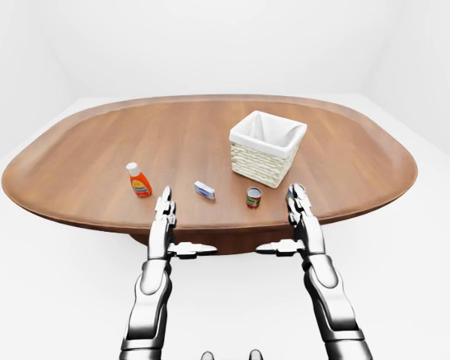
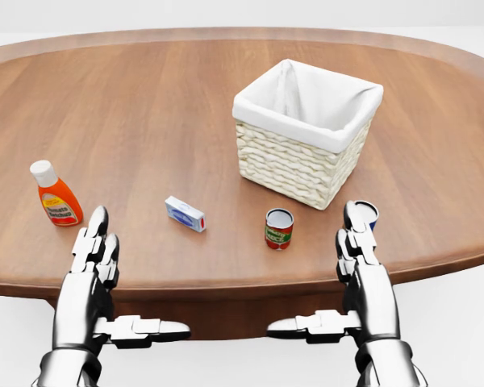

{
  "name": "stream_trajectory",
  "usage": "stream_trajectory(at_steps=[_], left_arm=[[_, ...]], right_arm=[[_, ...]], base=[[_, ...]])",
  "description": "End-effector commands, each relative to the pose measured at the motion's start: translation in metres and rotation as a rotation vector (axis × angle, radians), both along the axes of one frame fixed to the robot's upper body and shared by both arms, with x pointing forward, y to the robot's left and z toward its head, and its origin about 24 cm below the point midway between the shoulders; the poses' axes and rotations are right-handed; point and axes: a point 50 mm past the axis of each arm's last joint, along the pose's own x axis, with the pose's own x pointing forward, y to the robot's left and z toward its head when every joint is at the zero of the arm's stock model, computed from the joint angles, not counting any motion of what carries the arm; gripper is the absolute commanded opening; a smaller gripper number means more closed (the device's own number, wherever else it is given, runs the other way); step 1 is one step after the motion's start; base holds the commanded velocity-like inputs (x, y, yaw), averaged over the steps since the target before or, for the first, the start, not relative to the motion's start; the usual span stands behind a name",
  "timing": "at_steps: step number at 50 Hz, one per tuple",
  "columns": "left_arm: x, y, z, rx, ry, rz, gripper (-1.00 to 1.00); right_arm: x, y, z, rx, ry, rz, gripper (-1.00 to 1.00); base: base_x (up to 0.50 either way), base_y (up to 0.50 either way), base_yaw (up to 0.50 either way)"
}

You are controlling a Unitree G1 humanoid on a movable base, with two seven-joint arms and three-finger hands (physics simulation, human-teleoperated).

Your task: Pick up the ketchup, and put it in the basket.

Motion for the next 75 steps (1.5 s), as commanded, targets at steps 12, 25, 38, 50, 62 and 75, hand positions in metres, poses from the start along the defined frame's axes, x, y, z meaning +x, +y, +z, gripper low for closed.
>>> stream_trajectory(at_steps=[12,25,38,50,62,75], left_arm=[[-0.002,0.007,0.002,0.002,-0.004,-0.003,1.0],[-0.018,0.01,0.023,-0.002,-0.051,-0.012,1.0],[-0.052,0.023,0.077,-0.005,-0.278,-0.005,1.0],[-0.061,0.034,0.091,-0.004,-0.343,0.023,1.0],[-0.062,0.035,0.093,-0.002,-0.356,0.023,1.0],[-0.064,0.036,0.095,-0.005,-0.364,0.025,1.0]], right_arm=[[-0.001,-0.003,-0.002,0.007,0.01,0.026,1.0],[-0.019,0.003,0.022,0.0,-0.042,0.048,1.0],[-0.055,0.01,0.07,-0.038,-0.238,0.064,1.0],[-0.069,0.009,0.087,-0.051,-0.305,0.036,1.0],[-0.068,0.006,0.088,-0.032,-0.311,0.015,1.0],[-0.067,0.008,0.085,-0.038,-0.298,0.021,1.0]], base=[[0.0,0.0,0.0],[0.0,0.0,0.0],[0.0,0.0,0.0],[0.0,0.0,0.0],[0.0,0.0,0.0],[0.0,0.0,0.0]])
